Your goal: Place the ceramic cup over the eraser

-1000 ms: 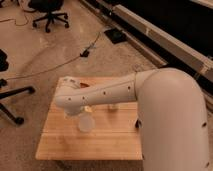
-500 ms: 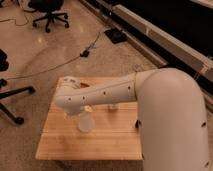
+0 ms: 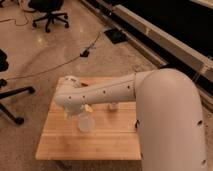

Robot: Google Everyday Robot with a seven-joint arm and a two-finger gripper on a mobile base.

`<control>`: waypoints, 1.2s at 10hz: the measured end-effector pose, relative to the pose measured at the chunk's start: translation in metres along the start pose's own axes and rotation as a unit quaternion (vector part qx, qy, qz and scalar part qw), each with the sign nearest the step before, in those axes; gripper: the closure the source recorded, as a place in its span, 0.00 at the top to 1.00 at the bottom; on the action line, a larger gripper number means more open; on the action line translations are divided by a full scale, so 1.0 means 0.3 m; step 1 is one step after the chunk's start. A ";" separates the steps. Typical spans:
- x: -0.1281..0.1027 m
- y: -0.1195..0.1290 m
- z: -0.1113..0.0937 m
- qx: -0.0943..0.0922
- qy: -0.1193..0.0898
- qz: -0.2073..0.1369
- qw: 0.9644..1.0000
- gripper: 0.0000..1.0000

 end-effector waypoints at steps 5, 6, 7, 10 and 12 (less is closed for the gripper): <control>-0.001 0.059 0.013 -0.004 -0.033 0.015 0.999 0.80; -0.005 0.068 0.017 -0.004 -0.043 0.017 0.999 0.80; -0.010 0.074 0.019 -0.003 -0.052 0.018 0.998 0.80; -0.027 0.087 0.021 -0.001 -0.073 0.016 0.997 0.66; -0.035 0.087 0.019 0.001 -0.079 0.013 0.997 0.47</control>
